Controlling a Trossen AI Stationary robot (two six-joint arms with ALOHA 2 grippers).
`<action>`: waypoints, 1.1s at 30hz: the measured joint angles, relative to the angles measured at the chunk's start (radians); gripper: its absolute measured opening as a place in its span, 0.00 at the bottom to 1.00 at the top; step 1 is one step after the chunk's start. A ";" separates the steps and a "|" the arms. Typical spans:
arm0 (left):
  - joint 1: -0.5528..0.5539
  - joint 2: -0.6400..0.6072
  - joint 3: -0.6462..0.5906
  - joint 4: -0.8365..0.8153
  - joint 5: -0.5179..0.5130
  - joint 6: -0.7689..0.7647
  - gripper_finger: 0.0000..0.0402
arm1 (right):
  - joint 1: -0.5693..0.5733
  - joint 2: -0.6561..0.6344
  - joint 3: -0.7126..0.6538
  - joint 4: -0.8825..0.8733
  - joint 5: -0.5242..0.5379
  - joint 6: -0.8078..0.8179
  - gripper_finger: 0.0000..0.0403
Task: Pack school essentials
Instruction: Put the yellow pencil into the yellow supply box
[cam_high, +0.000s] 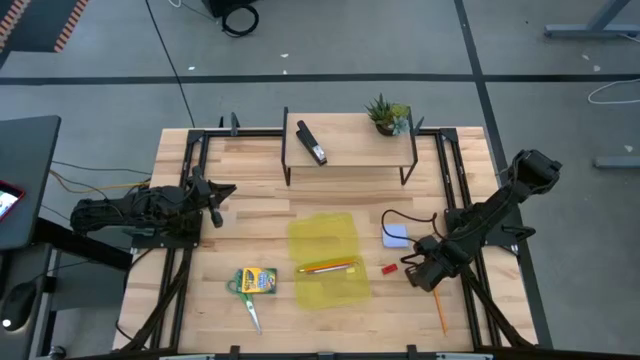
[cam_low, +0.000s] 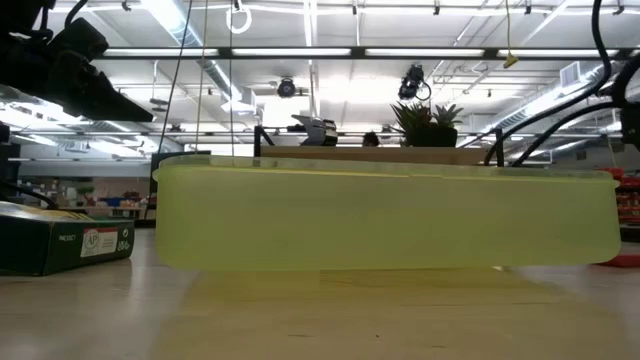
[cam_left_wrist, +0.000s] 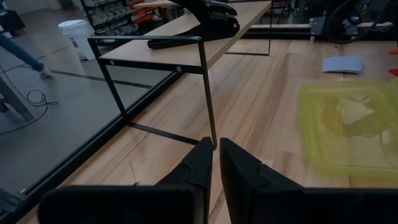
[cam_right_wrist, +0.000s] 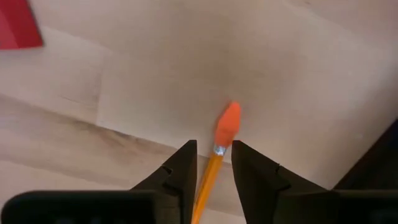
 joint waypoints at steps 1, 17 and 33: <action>0.000 0.000 0.000 0.000 0.000 0.000 0.09 | 0.010 0.000 0.000 0.004 0.000 0.017 0.26; 0.000 0.000 0.001 0.000 0.000 0.000 0.10 | 0.079 -0.004 -0.077 0.176 0.060 0.189 0.26; 0.000 0.000 0.001 0.000 0.000 0.000 0.09 | 0.073 0.000 -0.079 0.135 0.074 0.229 0.14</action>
